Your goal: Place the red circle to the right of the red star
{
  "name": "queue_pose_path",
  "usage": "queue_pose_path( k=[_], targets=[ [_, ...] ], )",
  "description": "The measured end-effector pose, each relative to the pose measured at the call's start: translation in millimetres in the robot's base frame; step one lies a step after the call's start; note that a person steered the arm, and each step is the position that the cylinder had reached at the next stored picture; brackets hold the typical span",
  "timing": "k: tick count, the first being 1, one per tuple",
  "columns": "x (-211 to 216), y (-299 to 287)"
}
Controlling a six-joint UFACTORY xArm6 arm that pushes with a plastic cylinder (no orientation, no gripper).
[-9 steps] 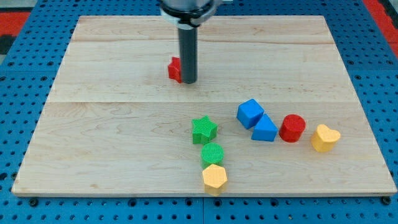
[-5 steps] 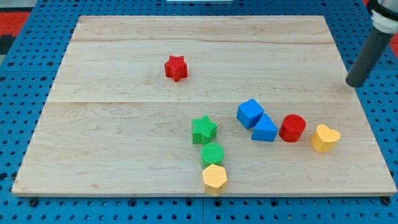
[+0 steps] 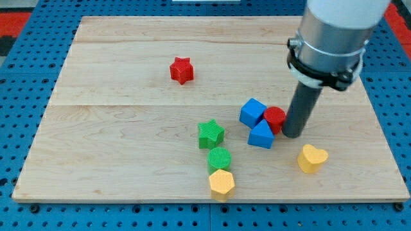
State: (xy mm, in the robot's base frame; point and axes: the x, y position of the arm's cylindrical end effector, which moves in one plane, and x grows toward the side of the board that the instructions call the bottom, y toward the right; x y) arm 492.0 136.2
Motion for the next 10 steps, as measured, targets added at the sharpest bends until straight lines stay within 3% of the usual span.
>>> queue_pose_path(
  k=[1, 2, 5, 7, 10],
  targets=[
    [-53, -39],
    [-67, -68],
    [-58, -85],
    [-106, -186],
    [-102, -183]
  ],
)
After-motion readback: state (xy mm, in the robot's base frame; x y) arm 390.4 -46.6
